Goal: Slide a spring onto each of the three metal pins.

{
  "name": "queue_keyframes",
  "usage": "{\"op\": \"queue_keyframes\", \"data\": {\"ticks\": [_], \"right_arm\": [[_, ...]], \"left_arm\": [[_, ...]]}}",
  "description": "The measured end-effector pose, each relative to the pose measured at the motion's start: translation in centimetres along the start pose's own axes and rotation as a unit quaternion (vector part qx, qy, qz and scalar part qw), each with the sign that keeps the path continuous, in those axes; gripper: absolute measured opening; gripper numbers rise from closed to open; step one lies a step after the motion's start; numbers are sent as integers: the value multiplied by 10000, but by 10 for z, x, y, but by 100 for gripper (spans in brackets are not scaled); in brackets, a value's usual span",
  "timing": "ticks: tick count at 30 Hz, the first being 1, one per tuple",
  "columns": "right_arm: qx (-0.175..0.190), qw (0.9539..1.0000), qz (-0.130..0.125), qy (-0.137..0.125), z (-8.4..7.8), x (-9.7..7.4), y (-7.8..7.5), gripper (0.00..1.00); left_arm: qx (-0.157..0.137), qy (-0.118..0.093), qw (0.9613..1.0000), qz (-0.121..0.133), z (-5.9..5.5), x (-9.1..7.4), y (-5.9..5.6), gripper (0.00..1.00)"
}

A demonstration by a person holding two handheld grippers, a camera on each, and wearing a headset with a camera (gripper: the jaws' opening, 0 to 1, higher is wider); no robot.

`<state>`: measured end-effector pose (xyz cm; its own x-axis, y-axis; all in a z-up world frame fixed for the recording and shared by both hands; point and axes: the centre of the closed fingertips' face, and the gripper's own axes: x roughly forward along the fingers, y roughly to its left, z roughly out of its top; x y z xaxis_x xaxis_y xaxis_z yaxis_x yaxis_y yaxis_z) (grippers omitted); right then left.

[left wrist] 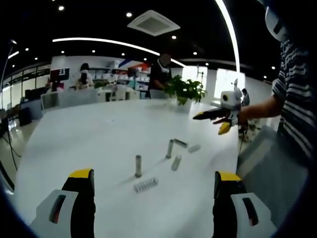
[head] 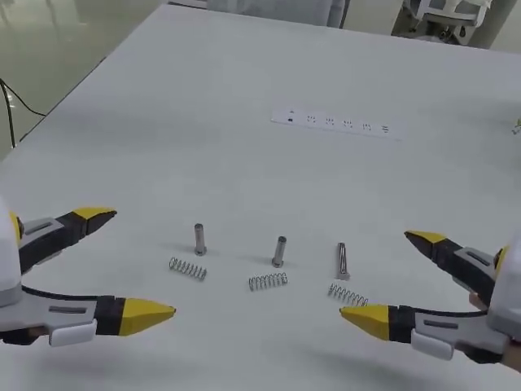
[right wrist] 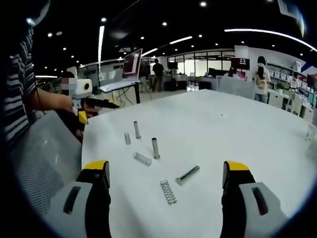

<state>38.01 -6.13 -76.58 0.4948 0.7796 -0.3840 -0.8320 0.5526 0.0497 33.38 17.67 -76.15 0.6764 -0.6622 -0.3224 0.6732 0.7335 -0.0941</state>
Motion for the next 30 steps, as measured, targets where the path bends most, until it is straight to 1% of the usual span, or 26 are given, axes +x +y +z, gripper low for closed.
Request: {"op": "queue_keyframes", "data": {"ticks": [4,6,9,11,13,19,25,28,30], "right_arm": [[112,9999,-48,-18,4,2,-5,91],[350,9994,-68,23,4,4,-10,88],[491,9987,-155,43,8,6,-17,83],[616,9979,-170,47,11,8,-19,79],[576,9980,-245,62,12,9,-24,76],[684,9974,-172,125,14,14,-22,73],[766,9966,-192,227,11,19,-24,71],[785,9961,-209,331,9,22,-26,67],[854,9955,-202,348,8,23,-27,65]], "left_arm": [[-16,9,10000,-3,-2,0,0,98],[-23,13,10000,0,-2,0,1,98],[-37,16,10000,2,-3,0,1,98],[-35,29,10000,-5,-4,0,1,98],[-38,38,10000,-14,-5,0,1,98],[-11,71,10000,-14,-6,0,1,98],[-9,41,10000,-4,-3,0,2,98],[-10,50,10000,5,-3,0,3,98],[-17,45,10000,11,-3,0,3,98]]}}
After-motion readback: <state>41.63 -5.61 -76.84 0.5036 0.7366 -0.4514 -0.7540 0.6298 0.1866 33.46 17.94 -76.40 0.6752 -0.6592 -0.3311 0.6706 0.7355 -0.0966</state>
